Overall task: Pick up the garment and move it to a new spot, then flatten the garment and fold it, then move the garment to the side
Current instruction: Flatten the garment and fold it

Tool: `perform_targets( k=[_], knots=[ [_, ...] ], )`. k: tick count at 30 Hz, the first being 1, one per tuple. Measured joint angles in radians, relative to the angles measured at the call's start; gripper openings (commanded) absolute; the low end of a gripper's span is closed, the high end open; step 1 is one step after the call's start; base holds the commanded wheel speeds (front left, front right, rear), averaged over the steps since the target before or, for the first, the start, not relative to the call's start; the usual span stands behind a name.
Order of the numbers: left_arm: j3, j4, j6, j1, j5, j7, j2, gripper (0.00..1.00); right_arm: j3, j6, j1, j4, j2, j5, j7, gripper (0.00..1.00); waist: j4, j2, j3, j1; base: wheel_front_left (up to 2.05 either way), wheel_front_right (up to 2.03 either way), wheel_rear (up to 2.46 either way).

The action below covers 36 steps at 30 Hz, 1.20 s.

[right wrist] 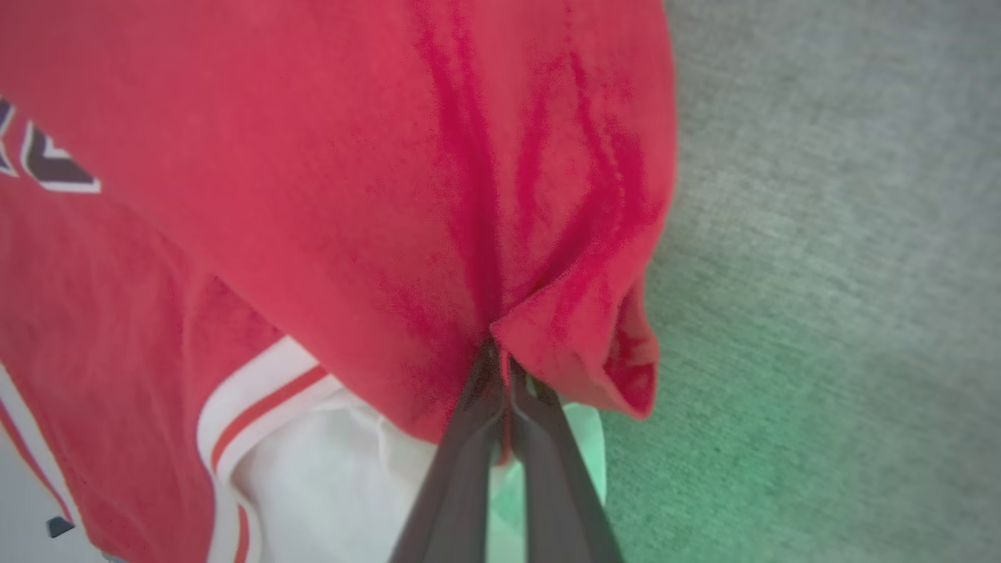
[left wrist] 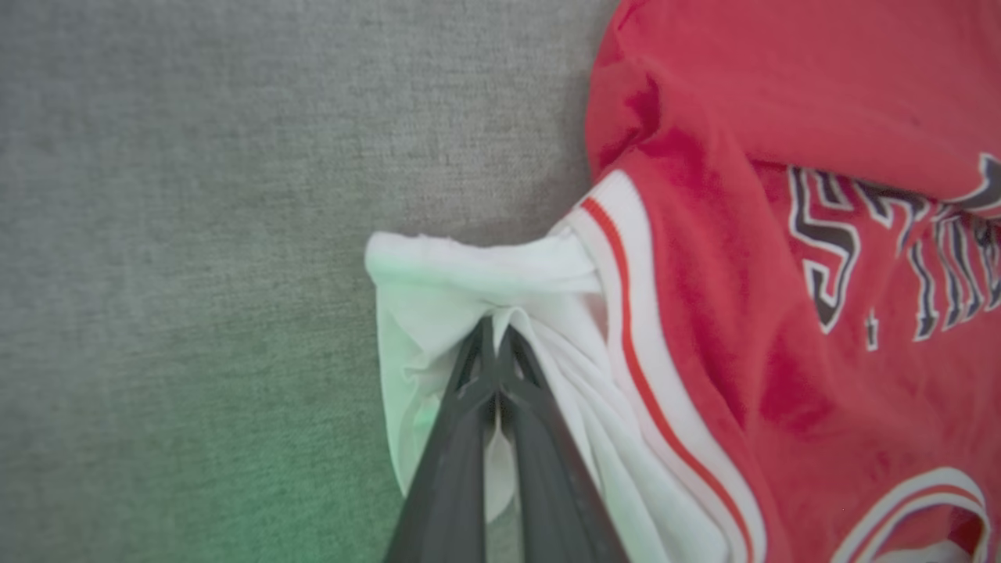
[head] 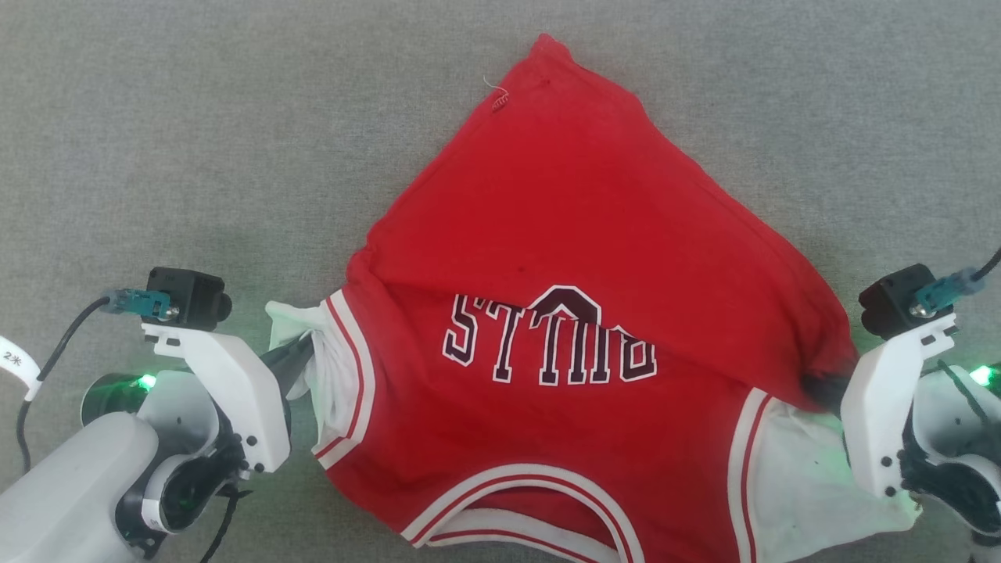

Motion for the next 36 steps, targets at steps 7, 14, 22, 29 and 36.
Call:
perform_targets(
  k=[7, 14, 22, 29, 36],
  knots=[
    [0.005, 0.020, 0.013, 0.011, -0.014, -0.015, -0.017, 0.00, 0.022, 0.001, 0.013, 0.034, 0.034, -0.009, -0.100, 1.00, 0.001, 0.0000, -0.025, 0.0000, 0.00, 0.00, 0.00],
    [0.008, 0.010, 0.031, 0.024, -0.019, -0.016, -0.015, 0.00, -0.030, 0.000, 0.068, -0.060, 0.034, -0.021, -0.102, 1.00, 0.001, 0.0000, -0.040, 0.0000, 0.00, 0.00, 0.00],
    [0.008, 0.001, 0.035, 0.038, -0.022, -0.021, -0.017, 0.00, -0.093, -0.001, 0.074, -0.235, 0.056, -0.034, -0.062, 1.00, 0.007, 0.0000, -0.045, 0.0000, 0.00, 0.00, 0.00],
    [0.001, 0.003, 0.028, 0.023, -0.020, -0.023, -0.044, 0.00, -0.080, -0.001, -0.074, -0.263, 0.052, -0.034, -0.086, 1.00, 0.037, 0.0000, -0.031, 0.0000, 0.00, 0.00, 0.00],
    [-0.019, 0.029, 0.000, -0.029, -0.003, -0.024, -0.102, 0.00, 0.021, -0.001, -0.326, -0.055, 0.023, -0.050, -0.201, 1.00, 0.098, 0.0000, -0.006, 0.0000, 0.00, 0.00, 0.00]
  ],
)
